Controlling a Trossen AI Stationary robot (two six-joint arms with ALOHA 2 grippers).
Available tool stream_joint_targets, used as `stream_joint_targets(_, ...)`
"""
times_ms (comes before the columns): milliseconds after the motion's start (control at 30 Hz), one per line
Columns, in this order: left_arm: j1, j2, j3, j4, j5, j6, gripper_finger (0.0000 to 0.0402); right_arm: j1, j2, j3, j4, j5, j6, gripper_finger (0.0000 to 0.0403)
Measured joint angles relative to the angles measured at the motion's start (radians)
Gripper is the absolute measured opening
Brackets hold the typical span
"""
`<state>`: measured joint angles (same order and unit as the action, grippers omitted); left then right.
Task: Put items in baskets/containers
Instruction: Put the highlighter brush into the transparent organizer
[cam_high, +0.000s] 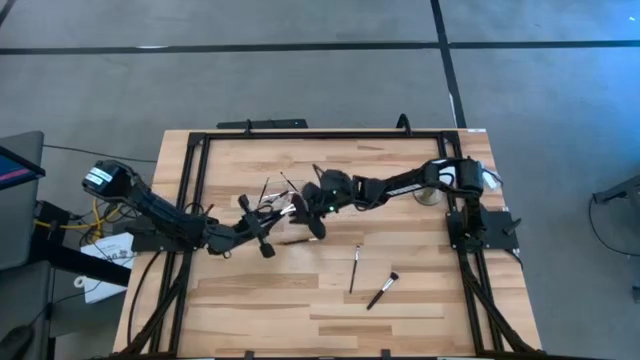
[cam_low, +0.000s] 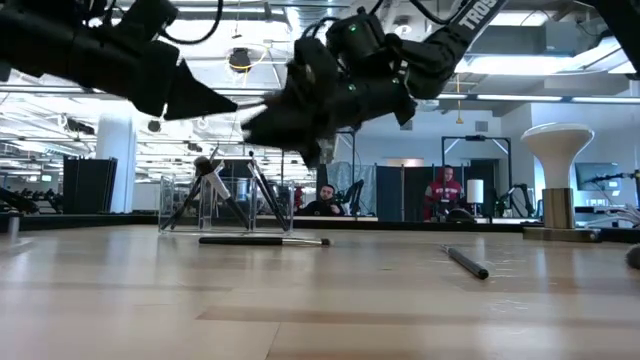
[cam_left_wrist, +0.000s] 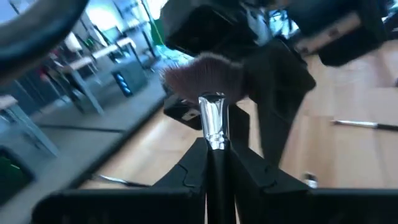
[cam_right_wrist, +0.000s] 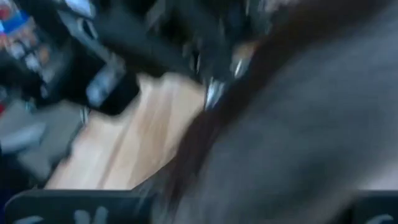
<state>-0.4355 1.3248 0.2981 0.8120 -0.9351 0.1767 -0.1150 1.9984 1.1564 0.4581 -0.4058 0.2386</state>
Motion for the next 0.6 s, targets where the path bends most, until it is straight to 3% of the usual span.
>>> stream_joint_targets(233, 0.0, -0.031, 0.0, -0.001, -0.091, 0.124, 0.004, -0.047, -0.002, 0.001, 0.257, 0.001, 0.06, 0.0102)
stream_joint_targets(600, -0.001, -0.031, 0.001, 0.0, -0.093, 0.134, 0.004, -0.042, -0.002, 0.0, 0.254, 0.006, 0.061, 0.0092)
